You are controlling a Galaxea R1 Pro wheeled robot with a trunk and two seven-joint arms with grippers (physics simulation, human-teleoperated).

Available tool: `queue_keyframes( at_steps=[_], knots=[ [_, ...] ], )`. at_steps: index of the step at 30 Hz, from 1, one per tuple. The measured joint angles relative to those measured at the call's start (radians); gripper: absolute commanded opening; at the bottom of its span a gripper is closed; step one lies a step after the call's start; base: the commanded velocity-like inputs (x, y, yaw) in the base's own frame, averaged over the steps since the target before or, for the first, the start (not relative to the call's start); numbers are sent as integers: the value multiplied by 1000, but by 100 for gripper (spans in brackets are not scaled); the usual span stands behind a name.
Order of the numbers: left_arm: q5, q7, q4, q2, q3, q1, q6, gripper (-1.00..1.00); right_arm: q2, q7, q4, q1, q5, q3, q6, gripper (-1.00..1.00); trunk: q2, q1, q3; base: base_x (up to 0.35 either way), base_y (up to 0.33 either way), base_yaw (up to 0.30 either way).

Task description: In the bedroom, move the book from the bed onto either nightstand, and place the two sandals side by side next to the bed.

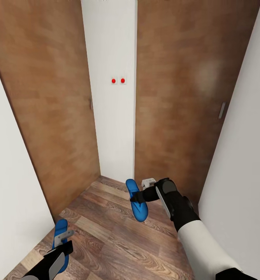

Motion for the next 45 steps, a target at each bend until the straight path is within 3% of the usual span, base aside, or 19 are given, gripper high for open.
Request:
queue_keyframes(
  at_steps=[14, 45],
  knots=[
    [-1, 1, -1, 0, -1, 0, -3, -100, 2, -1, 4, 2, 0, 1, -46, -100, 98, -54, 44, 0, 0, 0],
    [-5, 8, -1, -4, -3, 0, -3, -100, 6, 3, 5, 2, -2, 4, -49, -100, 315, -173, 140, 0, 0, 27]
  ],
)
